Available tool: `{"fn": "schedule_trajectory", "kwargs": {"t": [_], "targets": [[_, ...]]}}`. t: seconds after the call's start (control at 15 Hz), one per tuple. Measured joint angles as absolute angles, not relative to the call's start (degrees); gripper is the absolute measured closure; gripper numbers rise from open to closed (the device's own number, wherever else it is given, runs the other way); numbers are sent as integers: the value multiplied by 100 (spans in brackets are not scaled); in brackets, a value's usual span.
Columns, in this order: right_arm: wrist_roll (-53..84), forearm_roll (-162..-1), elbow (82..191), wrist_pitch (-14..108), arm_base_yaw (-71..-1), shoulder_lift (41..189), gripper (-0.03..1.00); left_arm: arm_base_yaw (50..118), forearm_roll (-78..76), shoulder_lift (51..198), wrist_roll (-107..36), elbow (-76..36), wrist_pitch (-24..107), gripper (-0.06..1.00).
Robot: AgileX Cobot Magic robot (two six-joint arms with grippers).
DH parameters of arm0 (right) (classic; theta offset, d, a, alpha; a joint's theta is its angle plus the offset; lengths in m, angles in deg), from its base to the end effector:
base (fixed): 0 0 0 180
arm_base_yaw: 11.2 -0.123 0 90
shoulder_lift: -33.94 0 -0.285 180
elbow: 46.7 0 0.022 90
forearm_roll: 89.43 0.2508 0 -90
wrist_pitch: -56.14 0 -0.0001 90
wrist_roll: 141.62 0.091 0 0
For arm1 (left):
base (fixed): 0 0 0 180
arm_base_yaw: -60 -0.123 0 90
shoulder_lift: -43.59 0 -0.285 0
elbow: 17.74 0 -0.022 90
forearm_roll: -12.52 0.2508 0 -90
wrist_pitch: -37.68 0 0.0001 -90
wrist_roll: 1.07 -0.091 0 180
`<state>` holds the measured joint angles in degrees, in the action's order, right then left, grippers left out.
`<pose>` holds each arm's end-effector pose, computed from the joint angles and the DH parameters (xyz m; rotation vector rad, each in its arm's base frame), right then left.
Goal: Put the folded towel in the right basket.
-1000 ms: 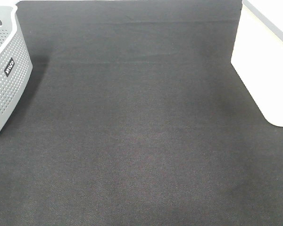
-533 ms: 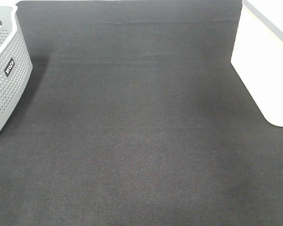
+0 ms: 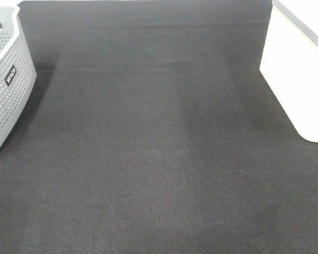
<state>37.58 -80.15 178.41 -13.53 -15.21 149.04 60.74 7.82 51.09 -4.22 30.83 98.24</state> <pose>0.4055 0.0422 0.4192 -0.1015 2.4316 0.2354 -0.0057 -0.0064 0.2778 0.0729 2.0323 -0.0716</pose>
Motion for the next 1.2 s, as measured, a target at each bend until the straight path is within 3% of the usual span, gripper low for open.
{"fn": "schedule_trajectory", "kwargs": {"t": [0.33, 0.8, 0.87, 1.2], "targets": [[3781, -8324, 16219, -1348, -1556, 13311, 32, 6074, 782, 5109, -422, 3083, 9824, 7], [3781, -8382, 11968, -1342, -1556, 10217, 32, 6074, 782, 5109, -422, 3083, 9824, 7], [3781, -8382, 11968, -1342, -1556, 10217, 32, 6074, 782, 5109, -422, 3083, 9824, 7], [3781, -8473, 9578, -1348, -1556, 7920, 32, 6074, 782, 5109, -422, 3083, 9824, 7]]}}
